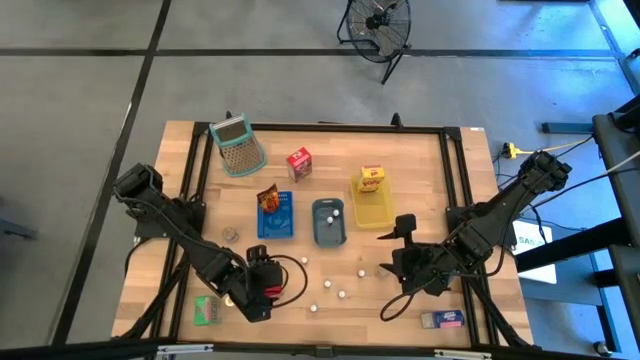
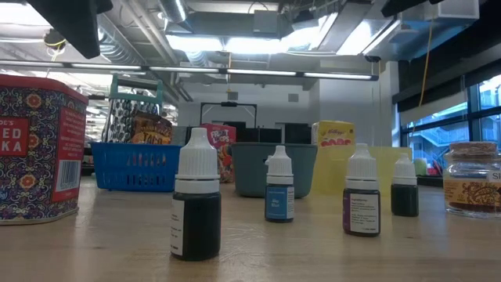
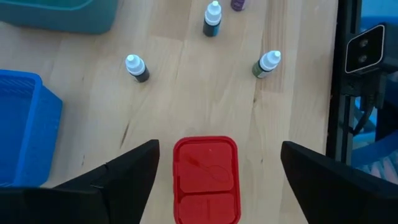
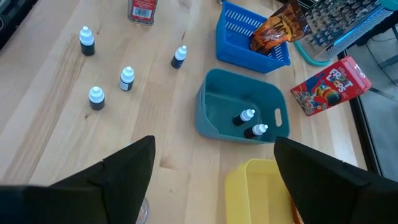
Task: Pick & Place Kitchen Items
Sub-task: Put the red seasoning can into the blue bin
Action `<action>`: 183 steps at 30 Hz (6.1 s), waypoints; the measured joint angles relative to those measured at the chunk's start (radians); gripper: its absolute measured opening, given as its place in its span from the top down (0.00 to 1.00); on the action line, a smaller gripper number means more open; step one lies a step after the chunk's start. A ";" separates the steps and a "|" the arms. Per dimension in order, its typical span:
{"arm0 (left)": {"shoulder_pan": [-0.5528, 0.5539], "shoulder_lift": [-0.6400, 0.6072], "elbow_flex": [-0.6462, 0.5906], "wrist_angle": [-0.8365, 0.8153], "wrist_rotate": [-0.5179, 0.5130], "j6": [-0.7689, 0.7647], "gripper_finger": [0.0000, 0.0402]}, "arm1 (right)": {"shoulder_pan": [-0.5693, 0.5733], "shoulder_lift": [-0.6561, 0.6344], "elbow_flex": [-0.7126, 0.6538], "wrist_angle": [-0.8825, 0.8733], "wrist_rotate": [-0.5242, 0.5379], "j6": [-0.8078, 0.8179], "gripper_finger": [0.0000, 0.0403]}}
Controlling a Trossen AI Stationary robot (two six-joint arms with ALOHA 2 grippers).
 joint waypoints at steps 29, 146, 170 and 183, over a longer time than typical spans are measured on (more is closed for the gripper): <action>0.009 0.000 0.000 -0.024 0.032 -0.073 0.17 | -0.001 0.000 0.000 0.048 0.000 -0.055 0.18; 0.512 0.210 0.357 -0.697 0.127 0.616 0.52 | -0.001 0.000 -0.023 0.073 -0.027 -0.149 0.18; 0.612 0.057 0.054 -0.393 0.201 0.690 0.50 | -0.001 0.000 -0.023 0.064 -0.026 -0.177 0.18; 0.639 0.009 -0.110 -0.216 0.266 0.680 0.49 | -0.037 0.000 -0.023 0.085 -0.028 -0.183 0.17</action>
